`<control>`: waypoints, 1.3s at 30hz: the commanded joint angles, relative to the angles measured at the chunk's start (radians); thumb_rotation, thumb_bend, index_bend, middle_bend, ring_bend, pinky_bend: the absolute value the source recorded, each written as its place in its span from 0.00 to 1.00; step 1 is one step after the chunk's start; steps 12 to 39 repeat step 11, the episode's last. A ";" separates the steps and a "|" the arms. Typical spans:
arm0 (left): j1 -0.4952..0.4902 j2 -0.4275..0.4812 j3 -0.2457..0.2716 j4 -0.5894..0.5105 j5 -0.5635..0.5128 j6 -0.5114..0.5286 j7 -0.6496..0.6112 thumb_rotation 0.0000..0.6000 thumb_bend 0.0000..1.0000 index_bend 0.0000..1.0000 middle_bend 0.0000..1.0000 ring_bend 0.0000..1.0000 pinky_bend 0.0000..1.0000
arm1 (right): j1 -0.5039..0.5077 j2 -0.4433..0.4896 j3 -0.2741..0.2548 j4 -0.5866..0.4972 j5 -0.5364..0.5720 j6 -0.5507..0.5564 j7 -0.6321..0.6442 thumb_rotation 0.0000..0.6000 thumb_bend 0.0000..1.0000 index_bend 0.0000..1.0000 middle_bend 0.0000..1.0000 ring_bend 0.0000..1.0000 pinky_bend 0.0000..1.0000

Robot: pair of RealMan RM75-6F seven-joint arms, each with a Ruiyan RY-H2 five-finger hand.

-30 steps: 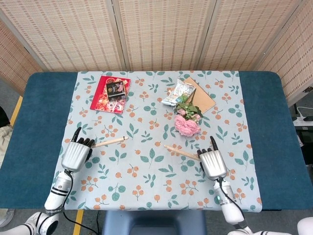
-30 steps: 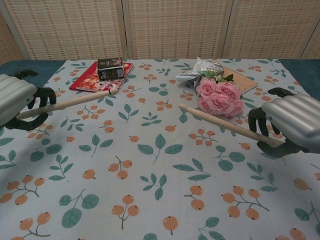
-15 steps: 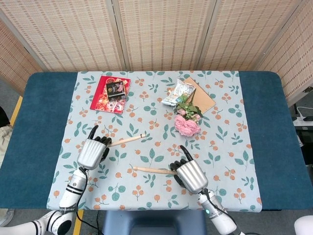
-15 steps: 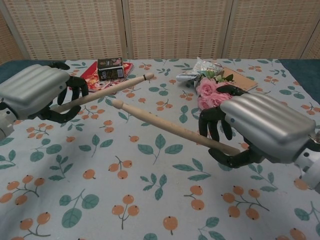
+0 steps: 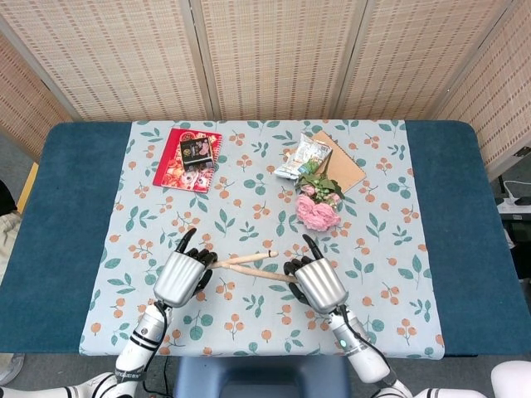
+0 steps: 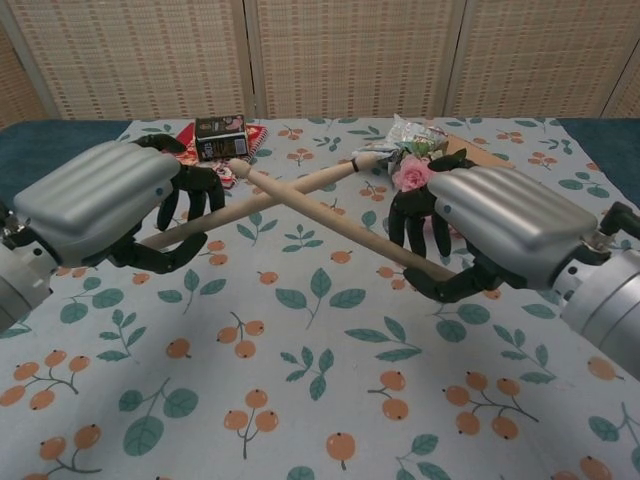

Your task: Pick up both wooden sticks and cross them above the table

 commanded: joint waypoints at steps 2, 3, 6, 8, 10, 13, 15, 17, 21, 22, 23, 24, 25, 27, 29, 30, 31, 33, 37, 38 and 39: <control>0.006 0.001 0.009 -0.008 0.015 0.011 0.006 1.00 0.53 0.84 0.88 0.59 0.14 | -0.004 0.003 0.010 0.004 0.018 -0.002 -0.013 1.00 0.44 0.98 0.84 0.55 0.07; 0.007 0.001 0.010 -0.009 0.016 0.012 0.008 1.00 0.53 0.84 0.88 0.59 0.14 | -0.004 0.004 0.012 0.002 0.021 -0.002 -0.012 1.00 0.44 0.98 0.84 0.55 0.07; 0.008 -0.001 0.011 -0.005 0.020 0.013 0.015 1.00 0.53 0.83 0.88 0.59 0.14 | -0.006 0.010 0.014 -0.005 0.021 0.000 -0.015 1.00 0.44 0.98 0.84 0.55 0.07; 0.008 -0.004 0.010 -0.002 0.021 0.012 0.018 1.00 0.53 0.83 0.88 0.59 0.14 | -0.008 0.012 0.013 -0.010 0.016 0.004 -0.014 1.00 0.44 0.98 0.84 0.55 0.07; 0.008 -0.006 0.011 0.000 0.026 0.015 0.021 1.00 0.53 0.84 0.88 0.59 0.14 | -0.009 0.014 0.010 -0.011 0.010 0.009 -0.023 1.00 0.44 0.98 0.84 0.55 0.07; 0.009 -0.007 0.011 0.001 0.028 0.015 0.021 1.00 0.53 0.84 0.88 0.59 0.14 | -0.010 0.015 0.010 -0.014 0.011 0.009 -0.021 1.00 0.44 0.98 0.84 0.55 0.07; 0.009 -0.007 0.011 0.001 0.028 0.015 0.021 1.00 0.53 0.84 0.88 0.59 0.14 | -0.010 0.015 0.010 -0.014 0.011 0.009 -0.021 1.00 0.44 0.98 0.84 0.55 0.07; 0.009 -0.007 0.011 0.001 0.028 0.015 0.021 1.00 0.53 0.84 0.88 0.59 0.14 | -0.010 0.015 0.010 -0.014 0.011 0.009 -0.021 1.00 0.44 0.98 0.84 0.55 0.07; 0.009 -0.007 0.011 0.001 0.028 0.015 0.021 1.00 0.53 0.84 0.88 0.59 0.14 | -0.010 0.015 0.010 -0.014 0.011 0.009 -0.021 1.00 0.44 0.98 0.84 0.55 0.07; 0.009 -0.007 0.011 0.001 0.028 0.015 0.021 1.00 0.53 0.84 0.88 0.59 0.14 | -0.010 0.015 0.010 -0.014 0.011 0.009 -0.021 1.00 0.44 0.98 0.84 0.55 0.07; 0.009 -0.007 0.011 0.001 0.028 0.015 0.021 1.00 0.53 0.84 0.88 0.59 0.14 | -0.010 0.015 0.010 -0.014 0.011 0.009 -0.021 1.00 0.44 0.98 0.84 0.55 0.07; 0.009 -0.007 0.011 0.001 0.028 0.015 0.021 1.00 0.53 0.84 0.88 0.59 0.14 | -0.010 0.015 0.010 -0.014 0.011 0.009 -0.021 1.00 0.44 0.98 0.84 0.55 0.07; 0.009 -0.007 0.011 0.001 0.028 0.015 0.021 1.00 0.53 0.84 0.88 0.59 0.14 | -0.010 0.015 0.010 -0.014 0.011 0.009 -0.021 1.00 0.44 0.98 0.84 0.55 0.07; 0.009 -0.007 0.011 0.001 0.028 0.015 0.021 1.00 0.53 0.84 0.88 0.59 0.14 | -0.010 0.015 0.010 -0.014 0.011 0.009 -0.021 1.00 0.44 0.98 0.84 0.55 0.07; 0.009 -0.007 0.011 0.001 0.028 0.015 0.021 1.00 0.53 0.84 0.88 0.59 0.14 | -0.010 0.015 0.010 -0.014 0.011 0.009 -0.021 1.00 0.44 0.98 0.84 0.55 0.07; 0.009 -0.007 0.011 0.001 0.028 0.015 0.021 1.00 0.53 0.84 0.88 0.59 0.14 | -0.010 0.015 0.010 -0.014 0.011 0.009 -0.021 1.00 0.44 0.98 0.84 0.55 0.07; 0.009 -0.007 0.011 0.001 0.028 0.015 0.021 1.00 0.53 0.84 0.88 0.59 0.14 | -0.010 0.015 0.010 -0.014 0.011 0.009 -0.021 1.00 0.44 0.98 0.84 0.55 0.07; 0.009 -0.007 0.011 0.001 0.028 0.015 0.021 1.00 0.53 0.84 0.88 0.59 0.14 | -0.010 0.015 0.010 -0.014 0.011 0.009 -0.021 1.00 0.44 0.98 0.84 0.55 0.07; 0.009 -0.007 0.011 0.001 0.028 0.015 0.021 1.00 0.53 0.84 0.88 0.59 0.14 | -0.010 0.015 0.010 -0.014 0.011 0.009 -0.021 1.00 0.44 0.98 0.84 0.55 0.07; 0.009 -0.007 0.011 0.001 0.028 0.015 0.021 1.00 0.53 0.84 0.88 0.59 0.14 | -0.010 0.015 0.010 -0.014 0.011 0.009 -0.021 1.00 0.44 0.98 0.84 0.55 0.07; 0.009 -0.007 0.011 0.001 0.028 0.015 0.021 1.00 0.53 0.84 0.88 0.59 0.14 | -0.010 0.015 0.010 -0.014 0.011 0.009 -0.021 1.00 0.44 0.98 0.84 0.55 0.07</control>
